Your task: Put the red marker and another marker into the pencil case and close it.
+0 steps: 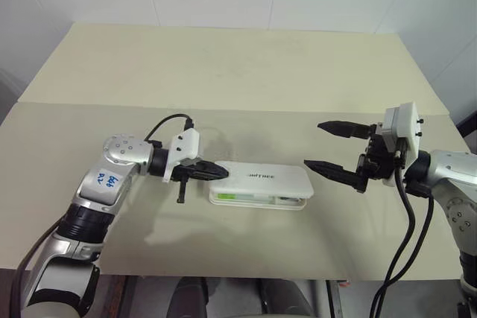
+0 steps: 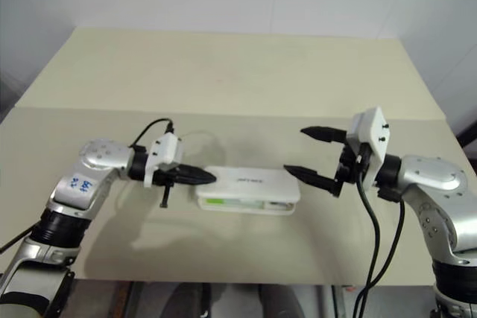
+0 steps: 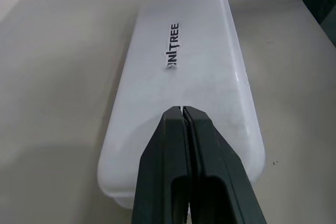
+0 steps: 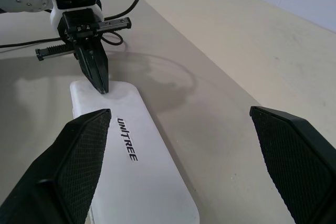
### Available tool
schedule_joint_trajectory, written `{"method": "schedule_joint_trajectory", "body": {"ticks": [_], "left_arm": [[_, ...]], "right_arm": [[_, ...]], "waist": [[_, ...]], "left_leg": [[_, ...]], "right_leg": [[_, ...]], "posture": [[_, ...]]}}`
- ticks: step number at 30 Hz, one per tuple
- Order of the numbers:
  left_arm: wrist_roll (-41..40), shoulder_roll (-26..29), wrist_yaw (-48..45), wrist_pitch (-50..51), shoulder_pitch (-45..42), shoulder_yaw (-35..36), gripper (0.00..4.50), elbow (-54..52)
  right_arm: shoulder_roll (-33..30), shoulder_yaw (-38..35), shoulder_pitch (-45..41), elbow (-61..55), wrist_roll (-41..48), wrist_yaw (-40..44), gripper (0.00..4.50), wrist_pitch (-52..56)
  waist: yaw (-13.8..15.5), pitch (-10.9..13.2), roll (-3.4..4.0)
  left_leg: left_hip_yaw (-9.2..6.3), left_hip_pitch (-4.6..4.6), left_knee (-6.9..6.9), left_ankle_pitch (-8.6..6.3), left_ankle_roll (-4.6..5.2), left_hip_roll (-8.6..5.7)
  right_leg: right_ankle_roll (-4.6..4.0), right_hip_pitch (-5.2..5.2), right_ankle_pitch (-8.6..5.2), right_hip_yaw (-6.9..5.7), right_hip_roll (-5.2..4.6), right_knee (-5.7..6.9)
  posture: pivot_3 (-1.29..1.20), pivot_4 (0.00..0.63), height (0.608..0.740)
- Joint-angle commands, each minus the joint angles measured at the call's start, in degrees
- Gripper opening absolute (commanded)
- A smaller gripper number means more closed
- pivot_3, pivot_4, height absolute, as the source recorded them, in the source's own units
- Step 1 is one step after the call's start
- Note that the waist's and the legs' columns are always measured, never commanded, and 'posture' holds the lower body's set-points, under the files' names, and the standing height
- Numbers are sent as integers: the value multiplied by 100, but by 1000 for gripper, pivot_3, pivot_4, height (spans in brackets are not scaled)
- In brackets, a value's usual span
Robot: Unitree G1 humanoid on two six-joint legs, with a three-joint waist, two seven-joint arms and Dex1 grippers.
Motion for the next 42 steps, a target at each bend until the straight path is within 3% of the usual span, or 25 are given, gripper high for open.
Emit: {"method": "schedule_joint_trajectory", "body": {"ticks": [1, 9, 16, 23, 28, 42], "left_arm": [[340, 64, 199, 328, 127, -364, 39, -421], [930, 296, 465, 1051, 239, -997, 39, -772], [802, 207, 582, 1142, 152, -867, 39, -784], [-154, -559, 1096, 685, -169, 562, 39, -336], [-521, -588, 1451, 644, -224, 1426, 39, -57], [-948, 344, 1486, 492, 984, 2737, 4455, -615]], "right_arm": [[61, -23, 6, -190, 47, -129, 4500, -111], [288, 24, 160, -355, 16, -406, 4500, -171], [381, 74, 279, -407, 21, -513, 4500, -273], [338, 153, 201, -241, 6, -414, 4500, -364], [275, 198, 149, -68, -92, -263, 4500, -445], [-191, -161, 718, 332, -706, 195, 4500, -1176]], "waist": [[3, 0, 0], [-18, -2, 0], [-19, -4, 0], [-3, -1, -4], [-37, 1, -7], [-55, 1, -8]], "left_leg": [[0, 0, -1, 0, 0, 0], [-2, 11, 2, 0, 0, 0], [-3, 16, 3, 1, 1, -1], [-5, 4, 4, 2, 2, -1], [-5, 2, -3, 1, 1, 0], [-1, 4, -2, 0, -1, 0]], "right_leg": [[0, 0, 0, 0, 0, 0], [-1, 11, -1, 1, 2, 1], [-1, 16, 0, 2, 2, 1], [1, 8, 2, 1, 2, 1], [0, 2, 1, -1, 2, 0], [0, 4, 0, -1, -3, 0]], "posture": [[0, 150, 740], [0, 150, 740], [0, 150, 740], [0, 150, 740], [0, 150, 740], [0, 150, 740]]}}
